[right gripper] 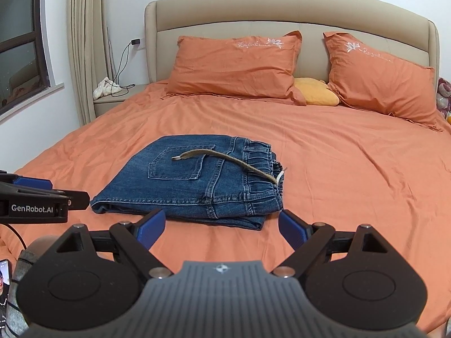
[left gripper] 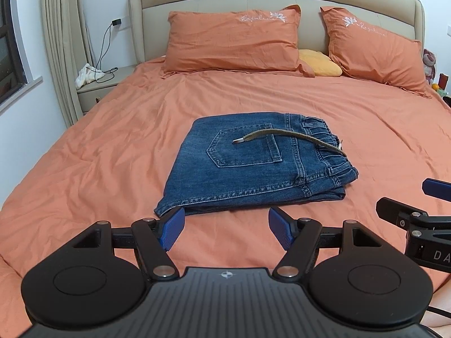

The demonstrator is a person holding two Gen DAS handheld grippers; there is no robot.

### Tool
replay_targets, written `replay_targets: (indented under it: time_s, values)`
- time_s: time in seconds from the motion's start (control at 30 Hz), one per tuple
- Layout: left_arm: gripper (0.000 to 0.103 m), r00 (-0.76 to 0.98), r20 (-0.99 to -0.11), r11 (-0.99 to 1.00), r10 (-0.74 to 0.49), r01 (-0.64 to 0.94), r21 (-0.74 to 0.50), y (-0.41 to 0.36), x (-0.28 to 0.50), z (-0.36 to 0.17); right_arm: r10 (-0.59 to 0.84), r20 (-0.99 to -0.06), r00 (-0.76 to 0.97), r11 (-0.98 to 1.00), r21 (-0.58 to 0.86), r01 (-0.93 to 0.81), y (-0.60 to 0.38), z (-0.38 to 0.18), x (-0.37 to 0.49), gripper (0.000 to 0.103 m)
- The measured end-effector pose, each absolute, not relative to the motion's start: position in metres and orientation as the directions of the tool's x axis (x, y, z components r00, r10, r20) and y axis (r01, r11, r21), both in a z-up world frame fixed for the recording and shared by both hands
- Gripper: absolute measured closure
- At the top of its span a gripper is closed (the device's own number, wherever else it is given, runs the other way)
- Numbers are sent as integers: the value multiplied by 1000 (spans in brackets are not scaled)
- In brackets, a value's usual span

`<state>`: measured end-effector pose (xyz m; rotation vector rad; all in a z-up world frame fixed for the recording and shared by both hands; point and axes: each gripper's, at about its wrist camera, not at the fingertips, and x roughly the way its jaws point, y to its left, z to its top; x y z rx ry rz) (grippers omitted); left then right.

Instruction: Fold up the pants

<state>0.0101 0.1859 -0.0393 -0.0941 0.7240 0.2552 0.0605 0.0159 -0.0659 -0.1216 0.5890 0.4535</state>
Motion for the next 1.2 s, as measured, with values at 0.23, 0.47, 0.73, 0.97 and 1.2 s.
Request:
replay_targets:
  time_s: [0.23,0.47,0.73,0.97,1.2]
  values:
    - [23,720,-664,966,201,-257,13,179,9,-36,386,-550,741,895,28,-445,10,-61,58,19]
    - [23,722,-661,968,205,-247,30,173,8,-32,389,-541,746,898,44,-437,2,-59,54,19]
    - [23,721,-661,969,205,-242,37,169,8,-31,392,-539,746,900,57,-432,-7,-57,52,19]
    - [23,722,-661,969,206,-243,37,168,8,-31,398,-535,745,899,64,-434,-9,-56,50,19]
    - [23,722,-660,969,206,-243,38,167,9,-31,400,-532,746,898,65,-435,-11,-55,50,19]
